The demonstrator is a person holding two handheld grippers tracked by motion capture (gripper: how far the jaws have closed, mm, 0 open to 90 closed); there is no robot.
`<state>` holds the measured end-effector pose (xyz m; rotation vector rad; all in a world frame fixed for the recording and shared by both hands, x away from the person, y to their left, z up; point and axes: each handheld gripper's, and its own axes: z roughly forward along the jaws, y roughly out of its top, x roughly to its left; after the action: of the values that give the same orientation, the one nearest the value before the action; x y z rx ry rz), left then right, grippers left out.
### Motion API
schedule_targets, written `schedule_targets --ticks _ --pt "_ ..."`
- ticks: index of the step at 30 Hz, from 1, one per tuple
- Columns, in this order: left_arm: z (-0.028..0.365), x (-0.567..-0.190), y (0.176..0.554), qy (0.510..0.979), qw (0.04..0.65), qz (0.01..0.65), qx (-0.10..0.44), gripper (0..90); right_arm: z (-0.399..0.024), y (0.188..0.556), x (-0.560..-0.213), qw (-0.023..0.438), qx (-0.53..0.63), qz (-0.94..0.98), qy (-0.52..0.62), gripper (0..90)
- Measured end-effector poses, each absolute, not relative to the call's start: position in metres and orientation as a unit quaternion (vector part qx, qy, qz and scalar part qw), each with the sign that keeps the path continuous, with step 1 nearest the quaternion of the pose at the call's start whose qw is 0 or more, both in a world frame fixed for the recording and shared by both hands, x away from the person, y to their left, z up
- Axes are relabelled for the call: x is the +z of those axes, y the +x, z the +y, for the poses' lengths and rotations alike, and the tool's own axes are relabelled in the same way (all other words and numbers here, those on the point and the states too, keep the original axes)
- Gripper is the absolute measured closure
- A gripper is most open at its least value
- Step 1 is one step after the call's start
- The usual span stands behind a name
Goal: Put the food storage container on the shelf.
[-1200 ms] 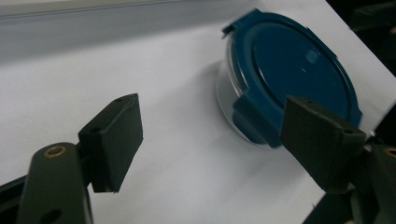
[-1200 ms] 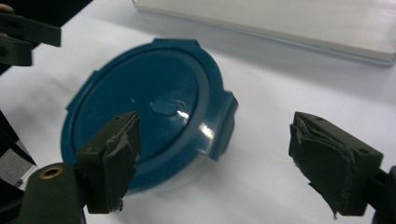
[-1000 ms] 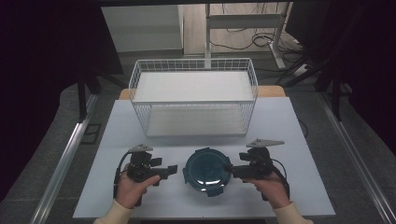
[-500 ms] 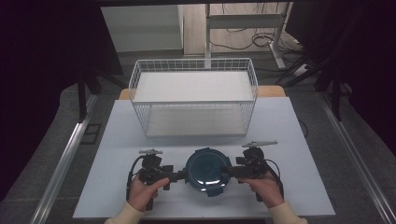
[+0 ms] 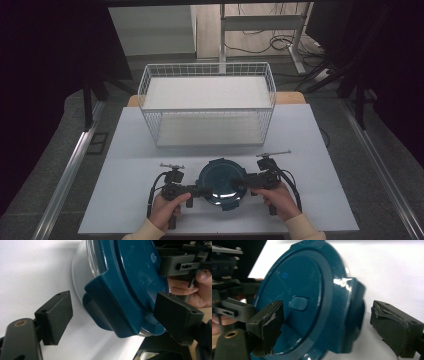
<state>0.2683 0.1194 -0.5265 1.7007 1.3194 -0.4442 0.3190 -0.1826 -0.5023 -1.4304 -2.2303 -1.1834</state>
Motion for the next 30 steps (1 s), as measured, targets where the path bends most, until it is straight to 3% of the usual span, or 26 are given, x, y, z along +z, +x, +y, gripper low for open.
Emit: schedule_targets --ticks 9,15,23,30 --pt "0.12 -0.522 0.267 0.681 0.469 0.534 -0.177 30.4 -0.181 0.318 -0.503 0.144 -0.407 -0.747 -0.506 21.5" --pt "0.121 -0.523 0.267 0.669 0.473 0.544 -0.181 32.7 -0.191 0.321 -0.507 0.174 -0.425 -0.722 -0.517 29.6" --pt "0.123 -0.514 0.263 0.672 0.477 0.541 -0.171 40.0 -0.197 0.31 -0.5 0.159 -0.446 -0.709 -0.522 36.4" --pt "0.129 -0.505 0.261 0.668 0.491 0.538 -0.152 43.4 -0.195 0.304 -0.494 0.143 -0.46 -0.719 -0.501 37.1"
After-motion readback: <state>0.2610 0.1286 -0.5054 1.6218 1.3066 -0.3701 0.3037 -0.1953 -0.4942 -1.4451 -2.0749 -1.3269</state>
